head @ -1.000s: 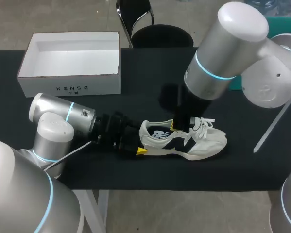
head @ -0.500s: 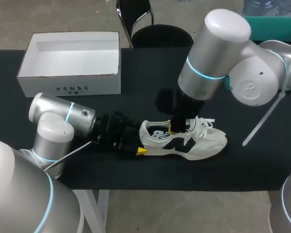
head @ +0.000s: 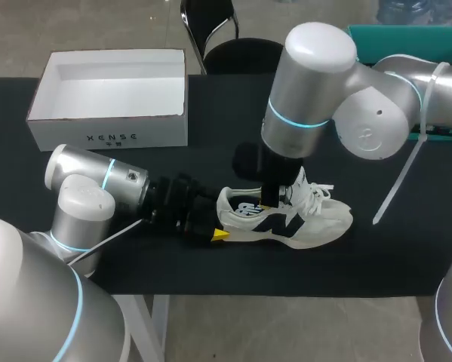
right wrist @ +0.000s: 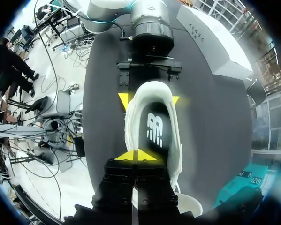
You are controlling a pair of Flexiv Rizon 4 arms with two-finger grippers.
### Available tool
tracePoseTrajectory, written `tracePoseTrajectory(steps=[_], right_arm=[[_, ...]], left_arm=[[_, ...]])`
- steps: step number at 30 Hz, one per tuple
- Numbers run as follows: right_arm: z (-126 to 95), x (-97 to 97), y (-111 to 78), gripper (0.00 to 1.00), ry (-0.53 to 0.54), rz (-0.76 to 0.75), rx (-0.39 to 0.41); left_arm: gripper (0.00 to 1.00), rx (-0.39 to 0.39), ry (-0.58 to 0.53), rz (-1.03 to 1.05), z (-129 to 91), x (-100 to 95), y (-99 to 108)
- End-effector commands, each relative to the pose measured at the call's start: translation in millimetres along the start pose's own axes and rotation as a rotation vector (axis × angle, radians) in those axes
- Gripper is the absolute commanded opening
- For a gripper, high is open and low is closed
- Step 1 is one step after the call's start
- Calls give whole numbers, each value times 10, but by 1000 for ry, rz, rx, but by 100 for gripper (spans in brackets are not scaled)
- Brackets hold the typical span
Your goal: Take the shoe out of the shoebox, open the shoe tongue, remove and reinsert the insole, then place the shoe into the shoebox
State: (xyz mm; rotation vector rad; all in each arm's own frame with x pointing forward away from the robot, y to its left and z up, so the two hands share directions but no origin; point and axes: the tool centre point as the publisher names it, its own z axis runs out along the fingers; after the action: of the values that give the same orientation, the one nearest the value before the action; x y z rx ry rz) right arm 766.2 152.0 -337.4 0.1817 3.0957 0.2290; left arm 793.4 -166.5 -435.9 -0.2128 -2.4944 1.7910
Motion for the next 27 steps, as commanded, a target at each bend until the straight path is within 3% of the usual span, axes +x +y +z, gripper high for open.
tracePoseTrajectory(steps=[1,7,18,27], right_arm=[[-58,-63,54,0,-9,-1,23],[-136,-154,48,0,-36,-5,79],[28,-370,-106,0,-80,13,143],[177,-431,-177,0,-86,26,152]], left_arm=[[0,-1,-2,0,28,1,20],[0,-1,-2,0,28,1,20],[0,-1,-2,0,28,1,20],[0,-1,-2,0,28,1,20]])
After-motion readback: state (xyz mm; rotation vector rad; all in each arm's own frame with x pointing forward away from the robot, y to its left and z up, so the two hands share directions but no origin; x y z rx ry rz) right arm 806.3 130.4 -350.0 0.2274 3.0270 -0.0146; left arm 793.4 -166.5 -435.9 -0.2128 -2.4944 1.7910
